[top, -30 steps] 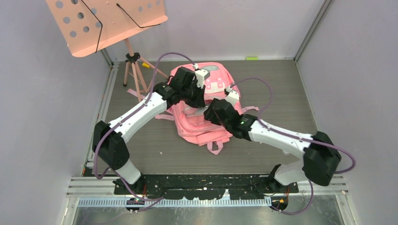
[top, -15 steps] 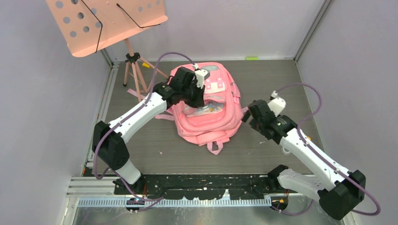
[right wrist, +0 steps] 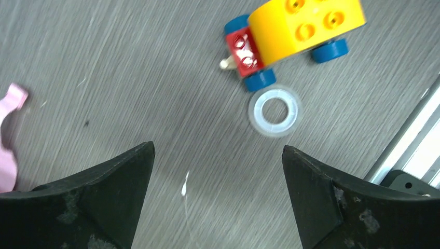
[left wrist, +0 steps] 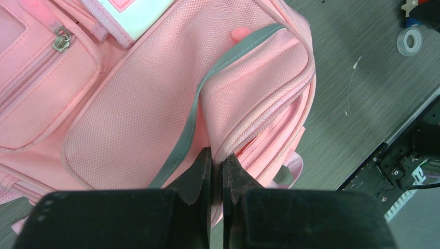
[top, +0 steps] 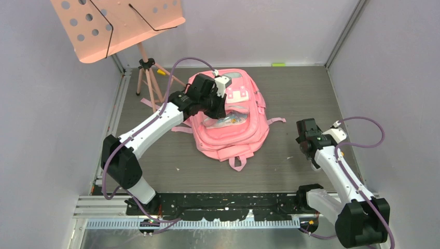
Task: Pack the student bag
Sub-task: Move the stationery to the center of the board.
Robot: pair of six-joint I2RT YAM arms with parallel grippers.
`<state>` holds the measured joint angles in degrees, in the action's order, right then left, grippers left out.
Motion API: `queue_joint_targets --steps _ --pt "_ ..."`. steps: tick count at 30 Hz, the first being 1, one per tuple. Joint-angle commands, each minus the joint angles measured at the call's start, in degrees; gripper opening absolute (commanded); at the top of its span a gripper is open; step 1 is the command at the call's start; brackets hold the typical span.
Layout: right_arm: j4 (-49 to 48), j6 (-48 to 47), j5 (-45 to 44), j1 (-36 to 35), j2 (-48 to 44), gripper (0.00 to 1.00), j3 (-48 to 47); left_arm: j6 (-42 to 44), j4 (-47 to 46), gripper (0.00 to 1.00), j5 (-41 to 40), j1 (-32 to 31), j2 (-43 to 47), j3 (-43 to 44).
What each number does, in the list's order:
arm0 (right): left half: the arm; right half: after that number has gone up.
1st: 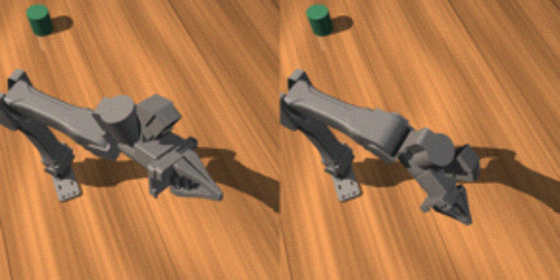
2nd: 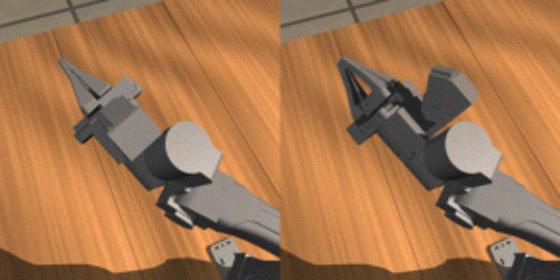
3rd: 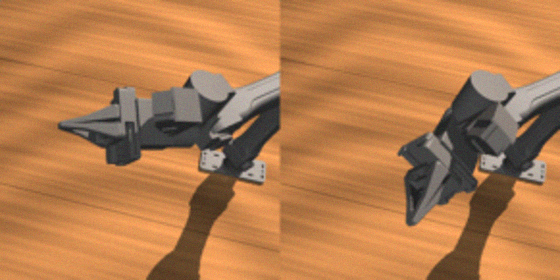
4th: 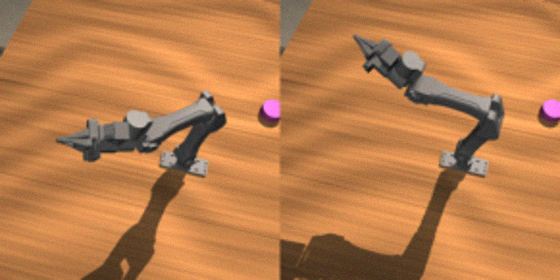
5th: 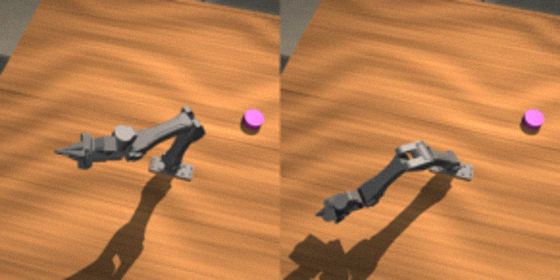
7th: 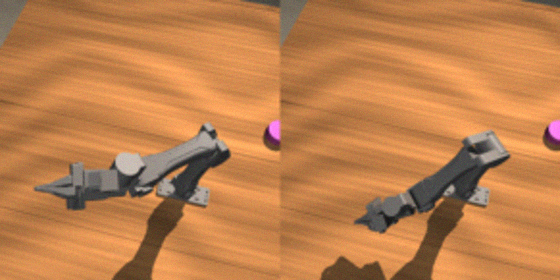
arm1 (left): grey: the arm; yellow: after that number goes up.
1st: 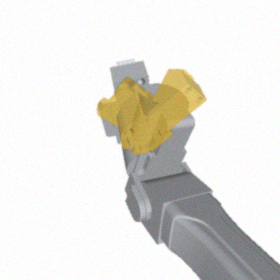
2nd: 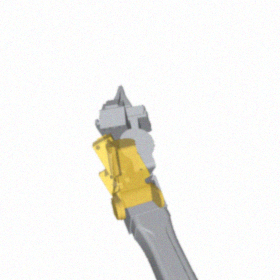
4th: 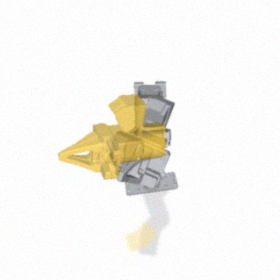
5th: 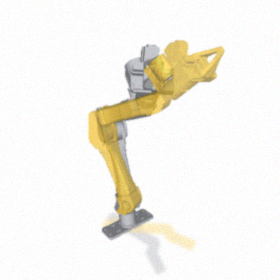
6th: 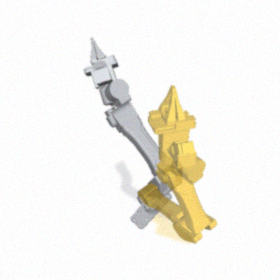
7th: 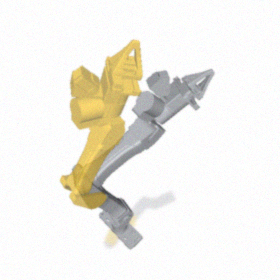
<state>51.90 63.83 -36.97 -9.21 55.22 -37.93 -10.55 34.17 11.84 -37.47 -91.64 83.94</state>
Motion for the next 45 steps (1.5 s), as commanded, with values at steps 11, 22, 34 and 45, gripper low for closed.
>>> queue_joint_targets --steps 11,22,34,45 --pt "-10.8 -4.1 4.6 12.5 1.7 1.00 4.3 -2.2 -3.5 0.00 1.9 0.4 3.2 0.4" --pt "-16.2 -5.3 10.2 18.2 2.0 1.00 9.3 -2.3 -3.5 0.00 2.1 0.5 3.0 0.4" --pt "-22.2 -8.0 16.2 19.7 8.3 1.00 9.5 -1.7 -3.4 0.00 1.5 0.4 3.6 0.4" --pt "-28.4 -9.9 29.3 19.5 15.0 0.92 10.2 -1.5 -3.2 0.00 1.1 0.4 3.7 0.7"
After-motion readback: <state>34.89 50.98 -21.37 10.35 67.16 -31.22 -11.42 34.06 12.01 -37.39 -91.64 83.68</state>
